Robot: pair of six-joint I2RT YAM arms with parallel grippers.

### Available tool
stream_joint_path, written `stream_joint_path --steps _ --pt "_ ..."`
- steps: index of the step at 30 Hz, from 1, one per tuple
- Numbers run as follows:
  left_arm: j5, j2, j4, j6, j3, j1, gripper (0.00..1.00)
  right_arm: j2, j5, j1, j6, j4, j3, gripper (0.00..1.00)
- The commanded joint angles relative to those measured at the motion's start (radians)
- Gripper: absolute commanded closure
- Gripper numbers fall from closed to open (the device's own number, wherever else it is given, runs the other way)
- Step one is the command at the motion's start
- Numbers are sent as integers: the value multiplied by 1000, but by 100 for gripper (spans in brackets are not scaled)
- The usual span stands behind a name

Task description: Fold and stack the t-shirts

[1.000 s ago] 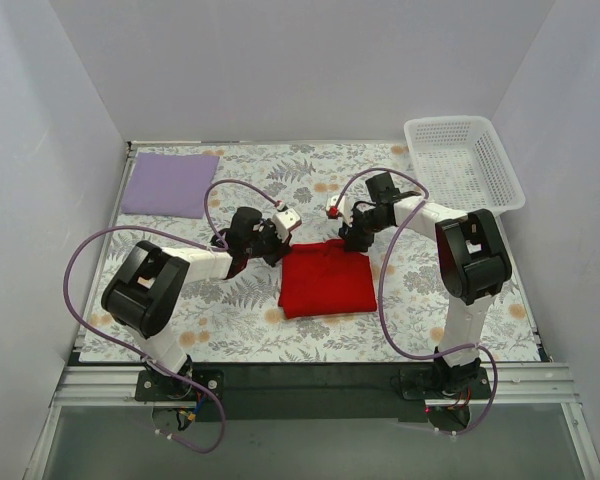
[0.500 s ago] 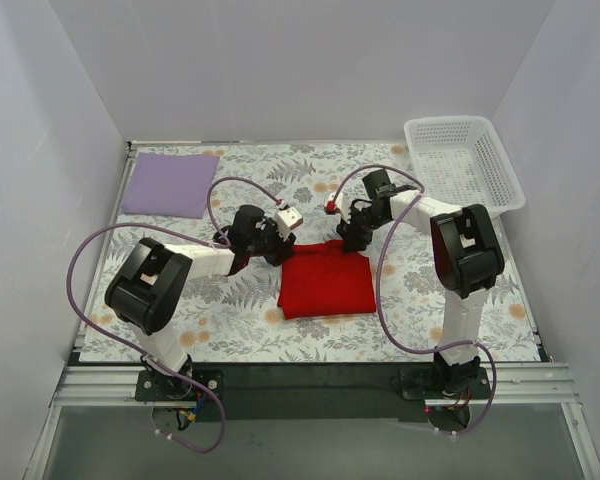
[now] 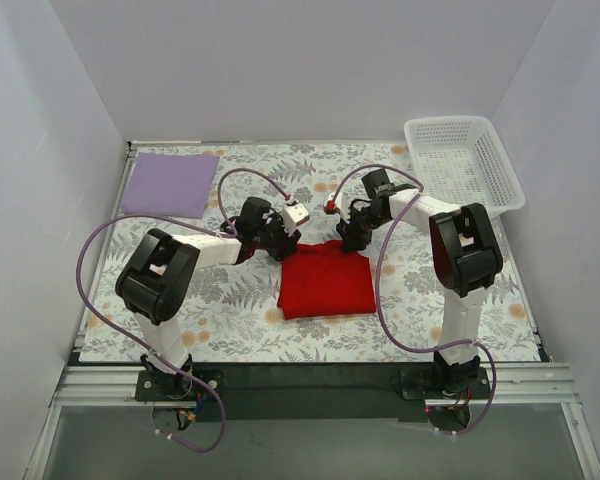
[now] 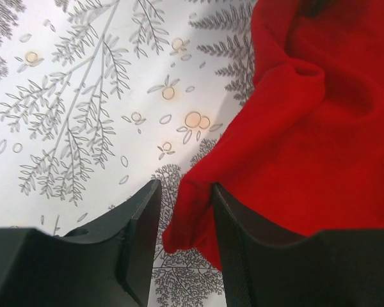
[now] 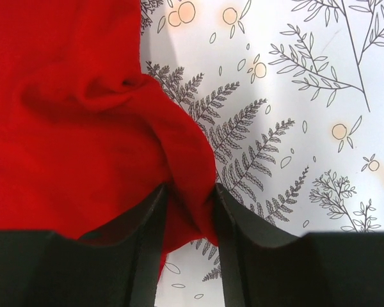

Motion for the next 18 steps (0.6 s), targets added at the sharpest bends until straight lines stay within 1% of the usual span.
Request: stream_joint_path --steps 1,3,7,8,10,11,12,14,15,16,17,18 --pt "30 8 -56 58 30 1 64 29 7 0 -7 -46 11 55" --pt "31 22 -72 66 33 1 64 28 7 0 -7 -46 13 51" --pt "38 40 -92 78 48 1 72 38 16 -3 -7 -47 22 50" --pt "36 42 -92 78 51 1 76 43 16 -5 -7 -46 28 50" --pt "39 45 -95 77 56 1 82 60 16 -5 -8 -57 34 53" --pt "39 45 -95 75 57 1 88 67 13 -6 -11 -63 37 56" --pt "41 45 -95 75 57 1 92 72 10 -6 -13 -69 43 63" --pt "41 44 -95 74 60 1 98 86 7 -5 -16 -93 56 72" --pt "42 44 -95 74 63 1 100 86 -2 -6 -19 -93 57 81" --pt "39 44 -95 74 66 1 100 80 -4 -8 -21 -93 57 87" --pt "36 40 -92 72 68 1 100 77 -5 -8 -19 -96 59 97" --pt "33 37 -90 69 74 1 100 63 -4 -8 -21 -98 68 99"
